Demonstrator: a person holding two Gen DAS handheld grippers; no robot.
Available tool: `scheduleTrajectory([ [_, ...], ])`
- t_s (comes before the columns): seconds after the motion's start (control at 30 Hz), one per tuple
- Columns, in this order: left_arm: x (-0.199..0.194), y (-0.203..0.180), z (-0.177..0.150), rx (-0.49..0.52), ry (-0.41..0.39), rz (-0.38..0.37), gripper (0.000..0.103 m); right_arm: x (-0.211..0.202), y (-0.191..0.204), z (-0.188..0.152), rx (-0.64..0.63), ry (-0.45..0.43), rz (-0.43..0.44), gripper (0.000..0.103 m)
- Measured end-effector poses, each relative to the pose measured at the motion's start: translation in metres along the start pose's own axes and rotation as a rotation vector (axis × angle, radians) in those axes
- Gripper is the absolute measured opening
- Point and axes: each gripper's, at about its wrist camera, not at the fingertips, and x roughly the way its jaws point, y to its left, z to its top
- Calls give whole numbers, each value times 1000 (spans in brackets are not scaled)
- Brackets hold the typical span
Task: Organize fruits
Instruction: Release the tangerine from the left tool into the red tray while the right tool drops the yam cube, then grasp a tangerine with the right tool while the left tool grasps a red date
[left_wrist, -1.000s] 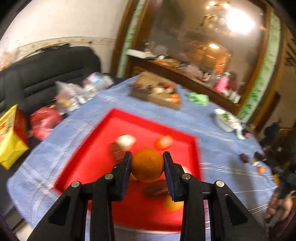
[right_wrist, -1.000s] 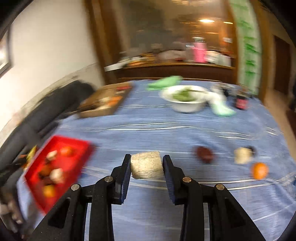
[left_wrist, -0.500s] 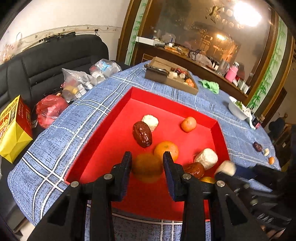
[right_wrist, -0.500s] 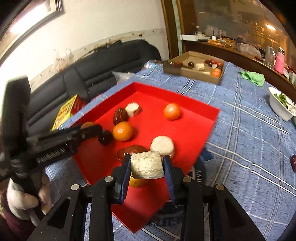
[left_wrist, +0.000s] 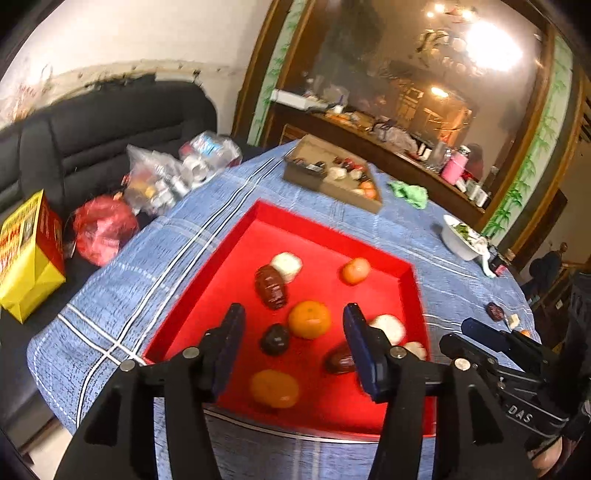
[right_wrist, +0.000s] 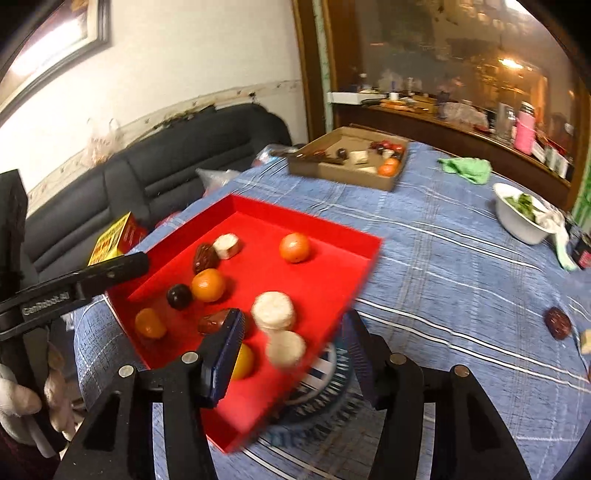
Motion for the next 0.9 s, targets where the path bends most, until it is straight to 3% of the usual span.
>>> scheduleTrajectory([
  [0.07,-8,-16,1,41,-26,13,69,-9,-13,-5,25,-7,-14,61],
  [0.27,-9,-83,-9,229,-33,97,88,-38,-57,-29,122,-10,-59,61],
  [0.43,-8,-131,-24,334,-1,48,88,-66,-99,-52,174,-20,-135,61],
  [0.67,-1,-185,-42,472,23,36,88,-117,-178,-90,309,-42,-259,61],
  [0.9,12,-205,-48,485,74,-32,88,-158,-254,-120,446,-62,-375,61],
])
